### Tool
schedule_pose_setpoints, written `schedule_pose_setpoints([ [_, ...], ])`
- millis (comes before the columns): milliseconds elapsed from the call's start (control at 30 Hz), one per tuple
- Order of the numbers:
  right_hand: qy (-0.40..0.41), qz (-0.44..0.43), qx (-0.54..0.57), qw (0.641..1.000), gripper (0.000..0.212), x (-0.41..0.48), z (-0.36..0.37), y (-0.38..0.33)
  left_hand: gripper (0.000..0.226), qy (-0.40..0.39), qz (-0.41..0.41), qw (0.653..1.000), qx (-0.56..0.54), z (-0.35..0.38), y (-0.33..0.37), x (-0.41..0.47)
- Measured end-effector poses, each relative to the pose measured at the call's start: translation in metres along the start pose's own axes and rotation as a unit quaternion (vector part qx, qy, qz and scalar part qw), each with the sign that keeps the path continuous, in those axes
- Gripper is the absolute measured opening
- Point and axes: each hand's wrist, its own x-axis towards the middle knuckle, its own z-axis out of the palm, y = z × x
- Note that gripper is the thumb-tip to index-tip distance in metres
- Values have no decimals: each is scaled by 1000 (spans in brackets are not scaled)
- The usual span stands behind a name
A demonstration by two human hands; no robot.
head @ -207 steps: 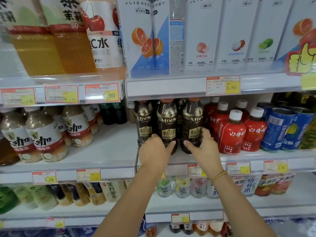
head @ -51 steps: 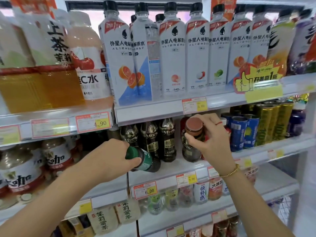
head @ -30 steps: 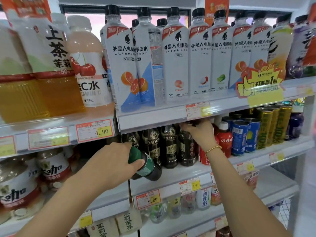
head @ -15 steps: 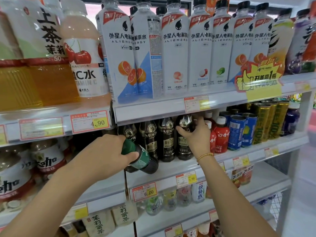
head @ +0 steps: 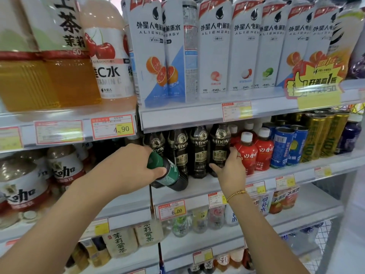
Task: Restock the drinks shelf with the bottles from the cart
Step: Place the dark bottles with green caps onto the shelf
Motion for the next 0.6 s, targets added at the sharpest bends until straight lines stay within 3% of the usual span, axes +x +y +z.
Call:
schedule_pose_setpoints([
  [67, 10, 11, 45, 999, 69, -3, 3, 3, 37, 1, 4, 1000, 6, 0, 0, -1],
  [233, 20, -13, -18, 1000, 67, -12, 13, 10, 37, -3, 6, 1000, 15, 0, 1, -3],
  [600, 54, -16, 32, 998, 53, -6, 25, 12, 34, -20, -7, 1000, 16, -1, 3, -6],
])
